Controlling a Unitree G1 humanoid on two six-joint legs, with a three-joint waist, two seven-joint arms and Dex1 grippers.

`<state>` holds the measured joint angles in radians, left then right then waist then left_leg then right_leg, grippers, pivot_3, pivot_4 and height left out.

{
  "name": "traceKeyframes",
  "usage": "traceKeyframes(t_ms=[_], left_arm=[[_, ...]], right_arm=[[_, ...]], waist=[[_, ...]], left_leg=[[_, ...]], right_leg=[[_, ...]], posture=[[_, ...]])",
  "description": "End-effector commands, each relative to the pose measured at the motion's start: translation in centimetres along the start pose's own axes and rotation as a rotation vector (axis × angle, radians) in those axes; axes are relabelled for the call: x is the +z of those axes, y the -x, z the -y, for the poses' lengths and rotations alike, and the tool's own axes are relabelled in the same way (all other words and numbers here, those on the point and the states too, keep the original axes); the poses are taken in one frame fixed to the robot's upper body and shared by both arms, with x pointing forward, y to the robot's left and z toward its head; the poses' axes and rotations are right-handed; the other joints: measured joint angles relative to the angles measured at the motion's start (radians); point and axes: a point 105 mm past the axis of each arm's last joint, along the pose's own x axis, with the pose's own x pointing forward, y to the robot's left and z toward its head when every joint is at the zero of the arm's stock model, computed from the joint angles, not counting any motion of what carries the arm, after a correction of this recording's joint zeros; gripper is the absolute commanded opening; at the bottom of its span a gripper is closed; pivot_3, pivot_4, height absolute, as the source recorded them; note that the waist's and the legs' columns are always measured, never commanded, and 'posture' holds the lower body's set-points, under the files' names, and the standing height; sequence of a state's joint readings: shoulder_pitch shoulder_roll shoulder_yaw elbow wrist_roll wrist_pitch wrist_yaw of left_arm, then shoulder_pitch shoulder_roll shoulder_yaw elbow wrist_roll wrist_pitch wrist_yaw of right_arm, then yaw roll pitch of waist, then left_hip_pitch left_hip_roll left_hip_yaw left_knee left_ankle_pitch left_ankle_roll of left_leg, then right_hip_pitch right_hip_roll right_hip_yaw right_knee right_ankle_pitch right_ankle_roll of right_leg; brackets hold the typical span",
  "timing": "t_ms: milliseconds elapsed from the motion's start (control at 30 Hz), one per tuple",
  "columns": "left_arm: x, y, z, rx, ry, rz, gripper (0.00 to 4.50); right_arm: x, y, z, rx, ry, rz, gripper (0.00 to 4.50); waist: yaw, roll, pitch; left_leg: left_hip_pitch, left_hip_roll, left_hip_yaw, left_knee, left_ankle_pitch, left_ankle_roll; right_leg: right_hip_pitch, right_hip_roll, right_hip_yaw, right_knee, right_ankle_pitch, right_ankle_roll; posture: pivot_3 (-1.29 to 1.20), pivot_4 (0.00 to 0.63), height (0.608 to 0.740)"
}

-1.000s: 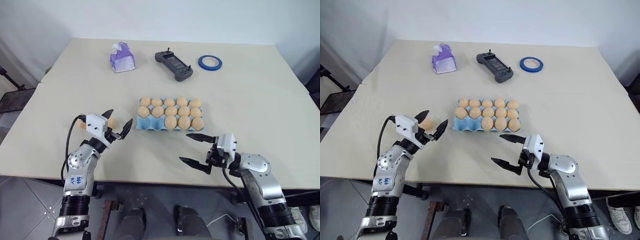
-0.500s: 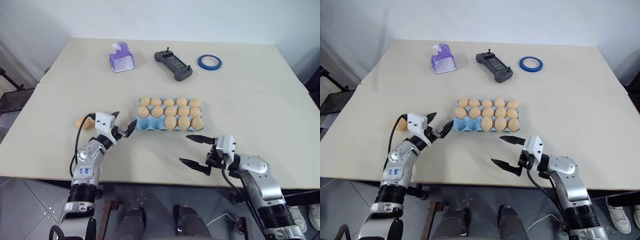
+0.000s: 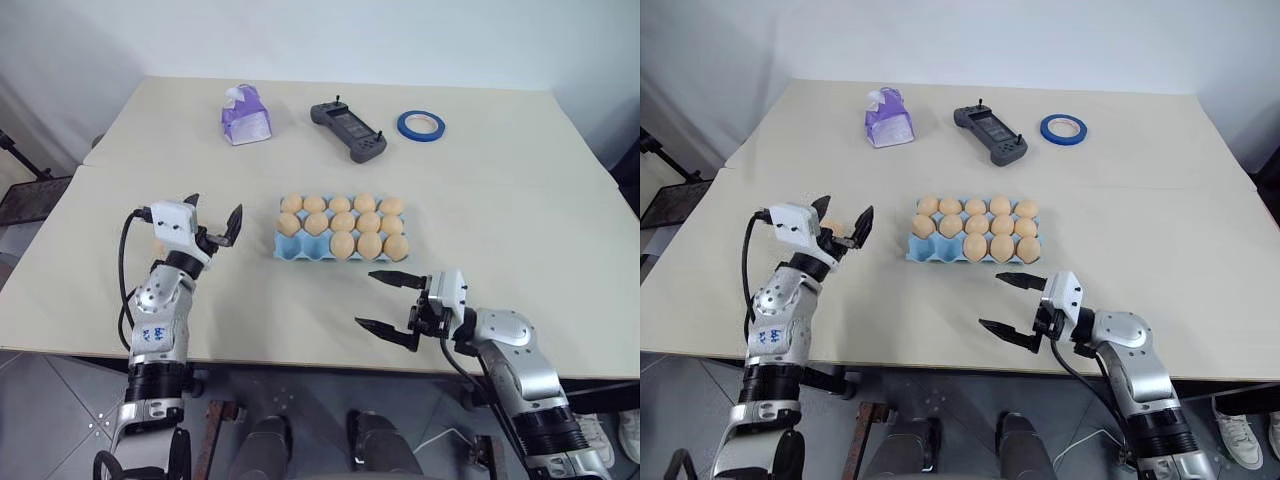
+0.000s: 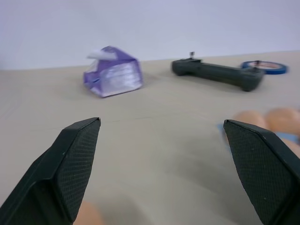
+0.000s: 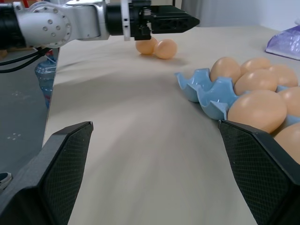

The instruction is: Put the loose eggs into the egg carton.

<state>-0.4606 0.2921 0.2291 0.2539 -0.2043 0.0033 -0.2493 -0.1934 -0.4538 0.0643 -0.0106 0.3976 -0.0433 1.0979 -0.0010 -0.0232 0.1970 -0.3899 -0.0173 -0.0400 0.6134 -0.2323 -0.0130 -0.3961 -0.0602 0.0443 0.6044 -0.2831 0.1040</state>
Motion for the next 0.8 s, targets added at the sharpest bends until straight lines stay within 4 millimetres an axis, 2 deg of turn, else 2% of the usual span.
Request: traceKeyframes(t_ms=[33,167,333,600,800], left_arm=[[0.2,-0.6,-0.6,0.022,-0.038,-0.066,4.49],[-0.2,-0.5,-1.3,0.05,-0.065,-0.139,4.49],[-0.7,-0.2,-3.3,0.137,-0.057,-0.214,4.49],[-3.0,-1.7,-1.7,0.03,0.004,-0.299,4.49],[-3.7,-2.2,-1.8,0.027,0.033,-0.317,4.49]], right_arm=[[0.7,-0.2,0.1,0.011,0.035,0.028,4.5],[0.7,-0.3,0.1,0.01,0.042,0.023,4.5],[0.7,-0.3,0.2,0.009,0.047,0.02,4.5],[1.1,-0.9,0.4,0.026,0.054,0.028,4.5],[1.5,-1.2,0.6,0.027,0.058,0.034,4.5]], waist=[[-0.001,0.0,0.0],[-0.002,0.0,0.0],[-0.001,0.0,0.0],[0.001,0.0,0.0],[-0.004,0.0,0.0]], left_leg=[[0.0,0.0,0.0,0.0,0.0,0.0],[0.0,0.0,0.0,0.0,0.0,0.0],[0.0,0.0,0.0,0.0,0.0,0.0],[0.0,-0.001,-0.001,0.0,0.0,-0.001],[0.001,-0.001,-0.001,0.0,0.001,-0.001]], right_leg=[[0.0,0.0,0.0,0.0,0.0,0.0],[0.0,0.0,0.0,0.001,0.0,0.0],[0.0,0.0,0.0,0.002,0.0,0.0],[0.0,-0.001,-0.001,0.001,0.0,0.0],[0.0,-0.001,-0.001,0.002,0.0,0.0]], posture=[[0.0,0.15,0.74],[0.0,0.15,0.74],[0.0,0.15,0.74],[0.0,0.15,0.74],[0.0,0.15,0.74]])
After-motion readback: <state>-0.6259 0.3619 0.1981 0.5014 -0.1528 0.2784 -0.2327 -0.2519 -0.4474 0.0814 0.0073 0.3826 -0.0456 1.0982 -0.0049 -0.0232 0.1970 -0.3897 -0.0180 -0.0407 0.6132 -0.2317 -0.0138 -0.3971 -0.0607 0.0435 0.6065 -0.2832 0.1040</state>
